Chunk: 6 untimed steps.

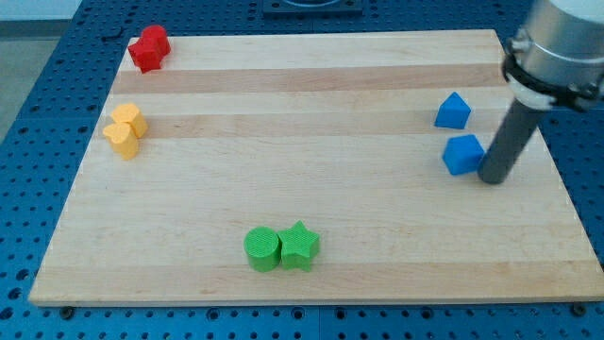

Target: Push the blue cube towards the center

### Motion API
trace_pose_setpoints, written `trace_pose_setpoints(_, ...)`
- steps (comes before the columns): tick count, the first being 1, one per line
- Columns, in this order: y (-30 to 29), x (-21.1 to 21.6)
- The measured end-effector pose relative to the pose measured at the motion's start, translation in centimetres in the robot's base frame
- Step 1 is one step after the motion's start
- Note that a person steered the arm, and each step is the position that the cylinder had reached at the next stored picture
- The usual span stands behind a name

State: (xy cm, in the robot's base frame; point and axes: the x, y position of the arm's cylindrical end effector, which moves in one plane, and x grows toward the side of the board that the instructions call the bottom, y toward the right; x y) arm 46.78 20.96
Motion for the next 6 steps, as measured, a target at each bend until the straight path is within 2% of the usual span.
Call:
trace_pose_setpoints(2, 6.5, 2.1)
trace_pose_setpoints(3, 3.8, 0.9)
trace_pose_setpoints(5, -4.1, -4.5)
trace_pose_setpoints(6, -8.3, -4.8)
